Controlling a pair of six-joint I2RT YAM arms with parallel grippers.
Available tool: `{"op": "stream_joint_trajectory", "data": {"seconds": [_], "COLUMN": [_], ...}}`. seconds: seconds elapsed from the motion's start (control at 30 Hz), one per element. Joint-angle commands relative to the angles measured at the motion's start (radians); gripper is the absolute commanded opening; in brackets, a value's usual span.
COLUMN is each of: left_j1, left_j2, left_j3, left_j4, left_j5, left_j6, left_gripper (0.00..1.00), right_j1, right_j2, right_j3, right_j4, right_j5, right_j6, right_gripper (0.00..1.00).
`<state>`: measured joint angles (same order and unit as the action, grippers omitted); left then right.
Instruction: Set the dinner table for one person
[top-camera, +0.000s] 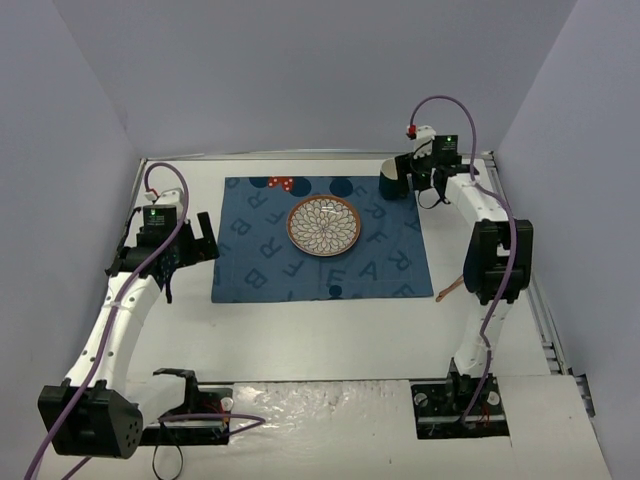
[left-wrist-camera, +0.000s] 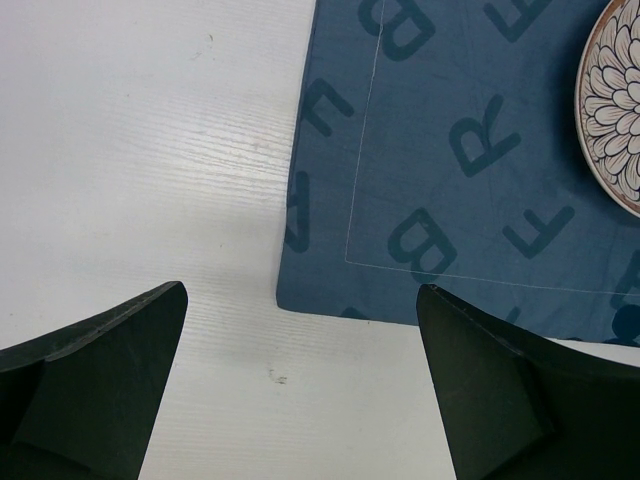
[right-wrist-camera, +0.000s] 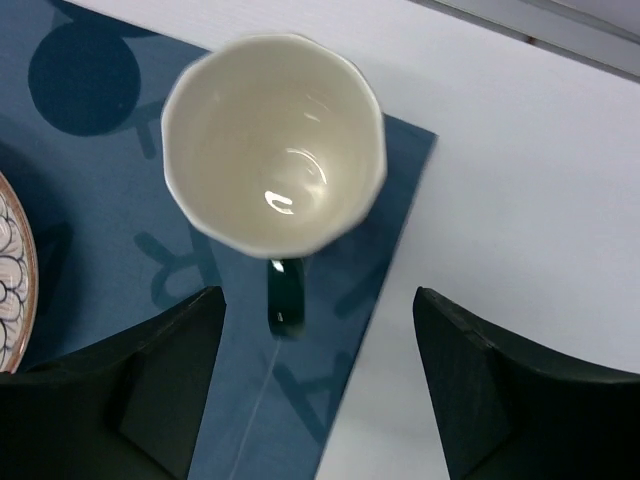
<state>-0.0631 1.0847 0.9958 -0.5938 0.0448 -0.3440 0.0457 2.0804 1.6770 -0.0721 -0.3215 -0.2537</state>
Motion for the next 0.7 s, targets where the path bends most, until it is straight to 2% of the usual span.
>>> {"op": "stream_joint_trajectory", "data": {"seconds": [0.0, 0.1, 0.23, 0.43, 0.67], "left_j1": [0.006, 0.005, 0.003, -0.005, -0.043], "left_j2": [-0.019, -0.022, -0.025, -0.036, -0.045], "left_j3": [0.022, 0.026, 0.029, 0.035, 0.040], "left_j4": [0.033, 0.024, 0.017, 0.010, -0.001], "left_j5": [0.008, 0.014, 0.025, 0.050, 0.049], "left_j6": [0.006, 0.002, -0.003, -0.007, -0.003], "left_gripper": [0.97, 0.97, 0.97, 0.97, 0.97], "right_j1": [-0.017, -0.022, -0.041, -0.126, -0.151], "right_j2": [-0.296, -0.438, -0.579, -0.744, -0.844], "right_j3": [-0.102, -0.235, -0.417, -0.730, -0.946], "right_j4": [0.046, 0.056, 0.060, 0.060, 0.062], "right_j5": [0.174, 0.381, 0.574, 0.630, 0.661], "right_j6": [0.145, 0.300, 0.516, 0.691, 0.781], "right_gripper": [0.75, 0.78, 0.81, 0.81, 0.78]}}
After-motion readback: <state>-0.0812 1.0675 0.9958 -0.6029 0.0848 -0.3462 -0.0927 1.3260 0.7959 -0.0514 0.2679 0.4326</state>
